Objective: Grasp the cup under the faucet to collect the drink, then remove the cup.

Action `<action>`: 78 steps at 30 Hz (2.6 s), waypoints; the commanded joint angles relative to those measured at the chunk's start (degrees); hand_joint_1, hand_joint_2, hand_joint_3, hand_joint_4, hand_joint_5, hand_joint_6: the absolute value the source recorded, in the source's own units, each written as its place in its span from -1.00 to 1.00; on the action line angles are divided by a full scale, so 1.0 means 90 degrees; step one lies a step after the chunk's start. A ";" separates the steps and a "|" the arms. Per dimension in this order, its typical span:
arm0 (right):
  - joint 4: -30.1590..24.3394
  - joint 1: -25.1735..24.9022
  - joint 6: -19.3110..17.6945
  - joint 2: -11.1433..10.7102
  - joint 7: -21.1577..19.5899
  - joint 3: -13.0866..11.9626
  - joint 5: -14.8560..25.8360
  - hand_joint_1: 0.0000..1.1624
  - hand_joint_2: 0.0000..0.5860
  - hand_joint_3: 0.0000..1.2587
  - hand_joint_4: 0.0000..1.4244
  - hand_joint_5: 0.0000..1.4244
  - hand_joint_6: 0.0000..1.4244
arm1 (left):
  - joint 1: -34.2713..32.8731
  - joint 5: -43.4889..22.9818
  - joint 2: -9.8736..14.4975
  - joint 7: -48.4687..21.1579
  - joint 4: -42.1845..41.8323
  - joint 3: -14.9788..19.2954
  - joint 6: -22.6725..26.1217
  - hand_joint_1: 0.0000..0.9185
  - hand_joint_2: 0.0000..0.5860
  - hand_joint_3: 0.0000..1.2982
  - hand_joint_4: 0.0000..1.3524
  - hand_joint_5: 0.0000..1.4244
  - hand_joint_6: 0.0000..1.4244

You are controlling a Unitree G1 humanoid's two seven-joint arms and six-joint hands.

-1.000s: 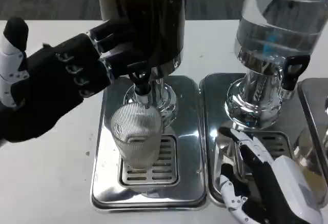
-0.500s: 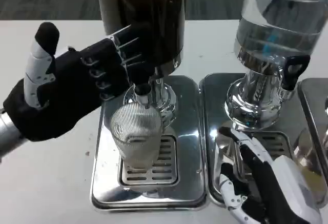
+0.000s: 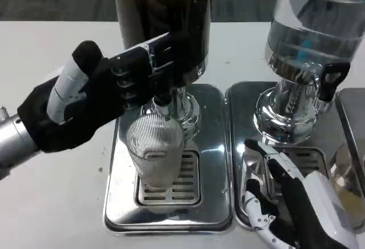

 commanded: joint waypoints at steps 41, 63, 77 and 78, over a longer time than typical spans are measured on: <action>0.0199 -0.0244 -0.0086 -0.0039 0.0308 -0.0158 0.0907 -0.08 0.99 -0.75 -0.85 -0.90 -0.77 | 0.0539 0.0792 0.0284 -0.0071 -0.0977 -0.0417 -0.1554 -1.00 -0.82 -0.80 -0.99 -0.90 -0.99; 0.0363 -0.1435 -0.0084 -0.0305 0.1255 -0.0485 0.2425 0.02 -0.12 -0.92 -0.96 -0.88 -0.72 | 0.0782 0.0788 0.0394 0.0226 -0.1257 -0.0554 -0.1670 -1.00 -0.81 -0.79 -0.99 -0.90 -0.99; 0.0596 -0.1708 -0.0030 -0.0347 0.1605 -0.0314 0.2553 -0.01 -0.24 -1.00 -1.00 -1.00 -0.88 | 0.0893 0.0767 0.0447 0.0348 -0.1456 -0.0560 -0.1629 -1.00 -0.80 -0.79 -0.98 -0.90 -0.99; 0.0607 -0.1724 -0.0006 -0.0345 0.1616 -0.0301 0.2550 -0.01 -0.25 -1.00 -1.00 -1.00 -0.88 | 0.0899 0.0762 0.0453 0.0357 -0.1468 -0.0563 -0.1623 -1.00 -0.80 -0.79 -0.98 -0.90 -0.99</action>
